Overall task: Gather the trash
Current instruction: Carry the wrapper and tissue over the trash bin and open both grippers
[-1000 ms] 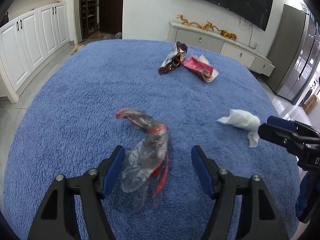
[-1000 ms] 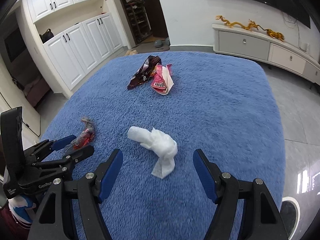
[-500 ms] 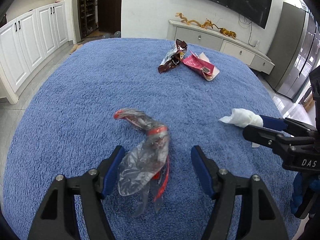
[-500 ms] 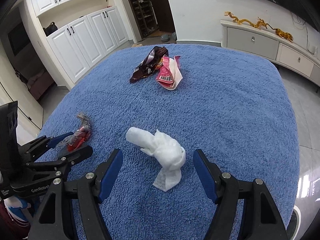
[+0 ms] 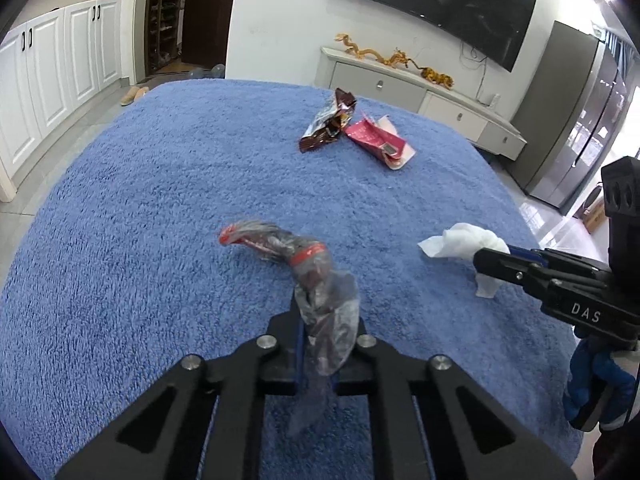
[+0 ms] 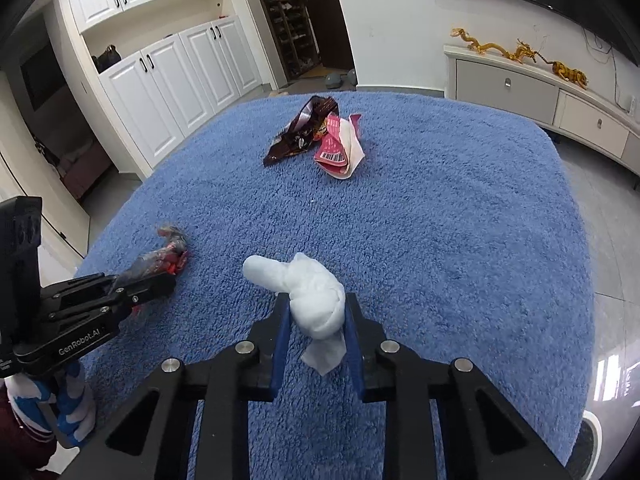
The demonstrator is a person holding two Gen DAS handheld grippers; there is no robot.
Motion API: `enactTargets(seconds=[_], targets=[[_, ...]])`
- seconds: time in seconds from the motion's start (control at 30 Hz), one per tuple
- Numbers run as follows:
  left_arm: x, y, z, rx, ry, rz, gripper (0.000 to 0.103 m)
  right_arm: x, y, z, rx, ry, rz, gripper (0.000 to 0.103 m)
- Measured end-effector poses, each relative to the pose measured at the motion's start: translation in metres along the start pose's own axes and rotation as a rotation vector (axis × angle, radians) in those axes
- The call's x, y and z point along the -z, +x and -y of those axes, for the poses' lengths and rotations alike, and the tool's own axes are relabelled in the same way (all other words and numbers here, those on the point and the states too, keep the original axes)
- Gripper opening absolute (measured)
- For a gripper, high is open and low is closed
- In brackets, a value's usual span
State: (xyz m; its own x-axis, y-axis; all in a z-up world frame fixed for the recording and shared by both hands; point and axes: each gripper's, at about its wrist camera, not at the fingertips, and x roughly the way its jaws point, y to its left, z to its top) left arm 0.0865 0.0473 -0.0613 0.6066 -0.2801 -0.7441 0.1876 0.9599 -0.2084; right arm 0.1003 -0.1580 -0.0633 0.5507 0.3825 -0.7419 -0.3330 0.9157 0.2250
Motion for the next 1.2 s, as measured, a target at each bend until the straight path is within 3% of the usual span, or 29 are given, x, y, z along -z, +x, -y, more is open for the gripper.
enactTargets(seconds=[0.37, 0.77, 0.97, 1.2], targets=[[0.003, -0.072, 0.027, -0.028, 0.040, 0.109, 0.007, 0.022, -0.081, 0.006, 0.013, 0.048, 0.137, 0.022], [0.004, -0.154, 0.094, -0.038, 0.157, 0.231, 0.007, 0.093, -0.215, 0.057, 0.154, 0.176, 0.322, 0.022], [-0.003, -0.166, 0.141, -0.039, 0.224, 0.262, 0.007, 0.141, -0.264, 0.102, 0.248, 0.284, 0.391, 0.022], [-0.007, -0.146, 0.220, 0.019, 0.352, 0.232, 0.007, 0.197, -0.297, 0.159, 0.313, 0.457, 0.453, 0.022]])
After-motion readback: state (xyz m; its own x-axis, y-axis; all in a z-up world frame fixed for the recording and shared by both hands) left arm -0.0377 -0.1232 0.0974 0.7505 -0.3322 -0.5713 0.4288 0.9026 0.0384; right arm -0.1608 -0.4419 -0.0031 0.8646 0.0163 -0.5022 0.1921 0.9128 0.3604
